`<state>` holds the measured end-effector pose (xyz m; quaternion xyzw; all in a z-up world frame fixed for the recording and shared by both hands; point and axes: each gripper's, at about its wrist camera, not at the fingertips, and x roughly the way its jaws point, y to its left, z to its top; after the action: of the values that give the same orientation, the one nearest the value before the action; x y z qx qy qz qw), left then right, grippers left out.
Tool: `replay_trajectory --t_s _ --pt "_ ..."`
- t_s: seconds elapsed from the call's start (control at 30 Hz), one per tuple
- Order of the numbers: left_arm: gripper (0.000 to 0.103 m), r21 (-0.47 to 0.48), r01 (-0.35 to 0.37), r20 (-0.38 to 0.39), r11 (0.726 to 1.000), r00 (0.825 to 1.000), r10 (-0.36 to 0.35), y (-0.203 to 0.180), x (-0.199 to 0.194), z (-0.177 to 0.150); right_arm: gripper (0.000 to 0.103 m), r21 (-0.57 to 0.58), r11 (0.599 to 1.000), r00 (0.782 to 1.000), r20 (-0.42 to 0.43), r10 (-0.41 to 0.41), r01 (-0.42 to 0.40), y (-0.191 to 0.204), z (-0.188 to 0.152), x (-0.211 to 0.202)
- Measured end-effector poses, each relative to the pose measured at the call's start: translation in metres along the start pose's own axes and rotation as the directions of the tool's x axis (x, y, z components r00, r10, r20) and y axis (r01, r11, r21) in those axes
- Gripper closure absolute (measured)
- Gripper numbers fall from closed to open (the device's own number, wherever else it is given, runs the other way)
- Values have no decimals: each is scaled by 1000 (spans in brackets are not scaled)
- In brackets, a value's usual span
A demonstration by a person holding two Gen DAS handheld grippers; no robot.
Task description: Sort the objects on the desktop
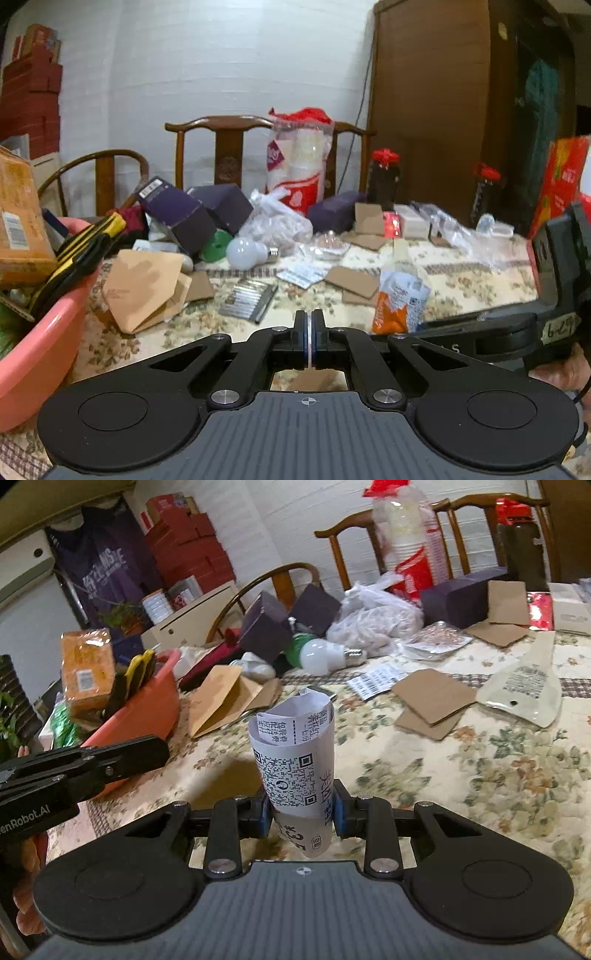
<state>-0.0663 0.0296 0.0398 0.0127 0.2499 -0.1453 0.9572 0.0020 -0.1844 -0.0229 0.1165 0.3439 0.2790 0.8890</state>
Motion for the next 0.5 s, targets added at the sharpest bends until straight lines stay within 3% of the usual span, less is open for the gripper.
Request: replay_trajectory --t_s 0.1,0.13,0.17,0.2,0.27,0.33,0.43,0.5 --pt "103 19 -35 -28 999 999 35 0 4 -9 68 -1 1000 1000 -8 -7 7 4 -3 1" --pt "95 22 -34 -48 999 998 36 2 8 -12 68 4 1000 1000 -10 -9 9 4 -4 2" --pt "80 23 -35 -63 999 997 36 3 11 -14 68 7 1000 1000 -12 -14 14 3 -6 3" --pt "76 31 -36 -67 999 997 38 4 12 -16 68 9 1000 1000 -13 -17 18 2 -7 4" --pt "33 84 -50 -61 995 997 55 2 13 -20 68 18 1000 1000 -16 -18 18 -2 -9 6" --pt "18 98 -83 -18 992 996 85 -1 11 -23 68 32 999 1000 -20 -14 15 -5 -10 9" --pt "16 190 -53 16 980 999 51 -13 8 -27 68 41 999 1000 -22 -15 15 -9 -10 11" --pt "15 321 -79 38 944 997 70 -27 8 -32 68 46 999 1000 -24 -13 14 -11 -10 12"
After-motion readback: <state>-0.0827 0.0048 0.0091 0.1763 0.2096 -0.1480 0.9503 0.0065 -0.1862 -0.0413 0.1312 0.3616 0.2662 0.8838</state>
